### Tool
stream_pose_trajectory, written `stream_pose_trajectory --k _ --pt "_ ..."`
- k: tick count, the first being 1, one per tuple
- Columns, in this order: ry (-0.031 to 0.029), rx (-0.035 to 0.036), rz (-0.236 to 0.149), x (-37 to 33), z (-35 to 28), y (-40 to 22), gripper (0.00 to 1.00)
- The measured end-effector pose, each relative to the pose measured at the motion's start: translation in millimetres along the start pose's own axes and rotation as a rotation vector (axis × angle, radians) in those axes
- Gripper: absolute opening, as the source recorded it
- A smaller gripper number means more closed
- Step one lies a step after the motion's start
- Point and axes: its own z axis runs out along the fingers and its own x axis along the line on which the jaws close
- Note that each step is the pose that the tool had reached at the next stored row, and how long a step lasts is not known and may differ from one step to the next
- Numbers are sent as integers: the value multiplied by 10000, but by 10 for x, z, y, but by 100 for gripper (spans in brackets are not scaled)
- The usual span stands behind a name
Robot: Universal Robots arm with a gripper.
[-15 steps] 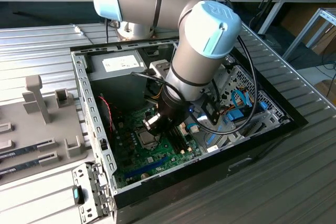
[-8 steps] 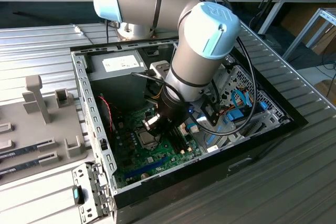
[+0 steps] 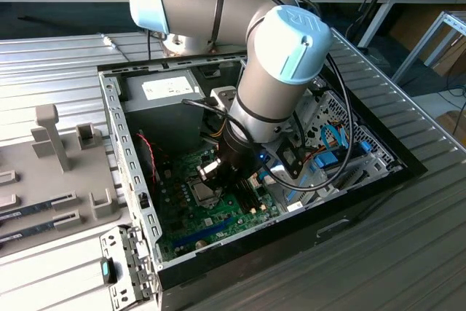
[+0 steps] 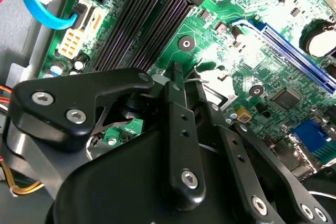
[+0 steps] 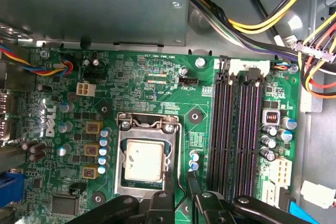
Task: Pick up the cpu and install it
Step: 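Install the first cpu locking lever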
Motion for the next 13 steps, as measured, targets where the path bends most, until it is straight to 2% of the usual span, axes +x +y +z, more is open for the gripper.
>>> stream_pose_trajectory --k 5,6,7,13 --pt "0 -1 0 0 0 -1 24" --pt "0 -1 0 0 0 -1 23" --pt "0 0 0 0 0 -2 17" --pt "0 0 0 0 0 -3 17"
